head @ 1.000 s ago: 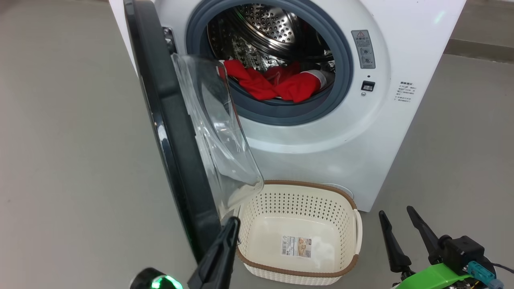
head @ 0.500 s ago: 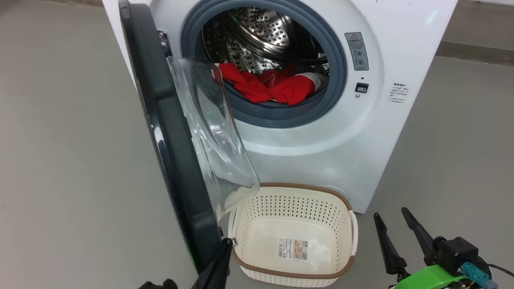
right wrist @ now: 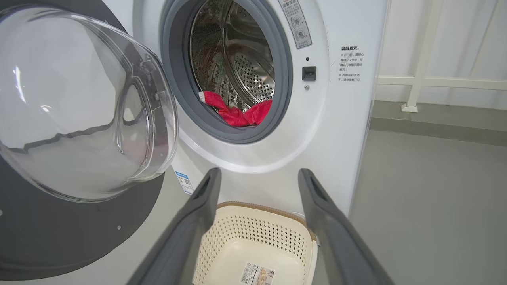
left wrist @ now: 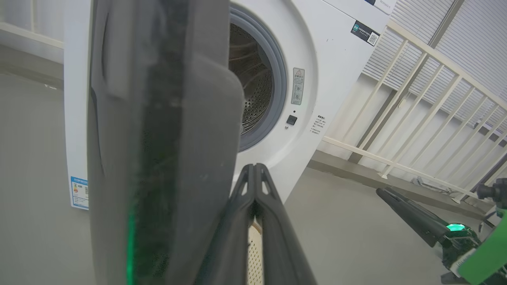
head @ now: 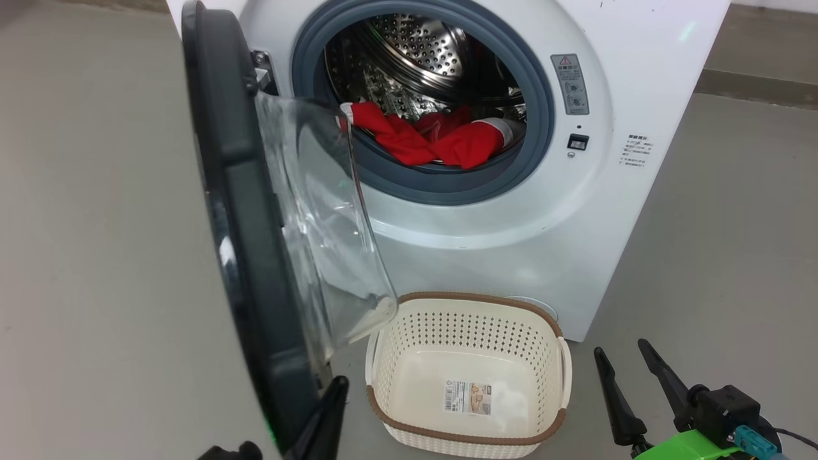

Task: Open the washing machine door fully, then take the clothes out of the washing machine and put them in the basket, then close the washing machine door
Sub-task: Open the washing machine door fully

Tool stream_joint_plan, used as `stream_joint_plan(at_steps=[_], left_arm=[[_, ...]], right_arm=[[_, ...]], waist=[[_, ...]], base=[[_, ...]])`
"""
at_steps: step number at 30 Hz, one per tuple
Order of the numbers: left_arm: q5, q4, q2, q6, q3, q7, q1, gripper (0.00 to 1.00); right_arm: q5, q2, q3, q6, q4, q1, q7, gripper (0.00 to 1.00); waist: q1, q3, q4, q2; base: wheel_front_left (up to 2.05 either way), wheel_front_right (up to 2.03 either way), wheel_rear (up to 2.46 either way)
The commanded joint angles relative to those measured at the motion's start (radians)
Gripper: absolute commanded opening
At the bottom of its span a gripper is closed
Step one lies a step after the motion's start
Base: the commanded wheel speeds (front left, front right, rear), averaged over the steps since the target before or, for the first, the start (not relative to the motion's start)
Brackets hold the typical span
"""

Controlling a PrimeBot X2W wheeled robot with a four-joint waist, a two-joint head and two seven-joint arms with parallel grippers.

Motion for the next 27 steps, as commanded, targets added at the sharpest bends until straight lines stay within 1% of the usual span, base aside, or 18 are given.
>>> stream_joint_plan(at_steps=[1,8,15,25,27], left_arm=[[0.008,-0.022,0.010,0.015,0.080,-0.006,-0.024,0.00],[0.020,-0.048,0.010,0.014,0.143,-0.006,-0.001,0.00],[0.028,-0.072,0.010,0.025,0.215,-0.006,0.018,0.00],[0.027,-0.061,0.010,0.039,0.348,-0.006,0.003,0.00],[0.028,-0.060,0.010,0.041,0.362,-0.006,0.002,0.00]], right_arm=[[0.003,-0.005,0.026,0.007,-0.026,-0.017,-0.009,1.00],[-0.004,-0.009,0.027,0.007,-0.030,-0.026,-0.009,1.00],[-0.008,-0.015,0.025,0.007,-0.032,-0.034,-0.009,1.00],[-0.020,-0.022,0.021,0.007,-0.035,-0.050,-0.009,1.00],[-0.023,-0.023,0.020,0.007,-0.038,-0.052,-0.009,1.00]], waist=[[0.0000,0.004,0.005,0.0000],[0.0000,0.027,0.026,0.0000],[0.0000,0.042,0.045,0.0000],[0.0000,0.059,0.058,0.0000],[0.0000,0.060,0.058,0.0000]], base=[[0.00,0.00,0.00],[0.00,0.00,0.00],[0.00,0.00,0.00],[0.00,0.00,0.00],[0.00,0.00,0.00]])
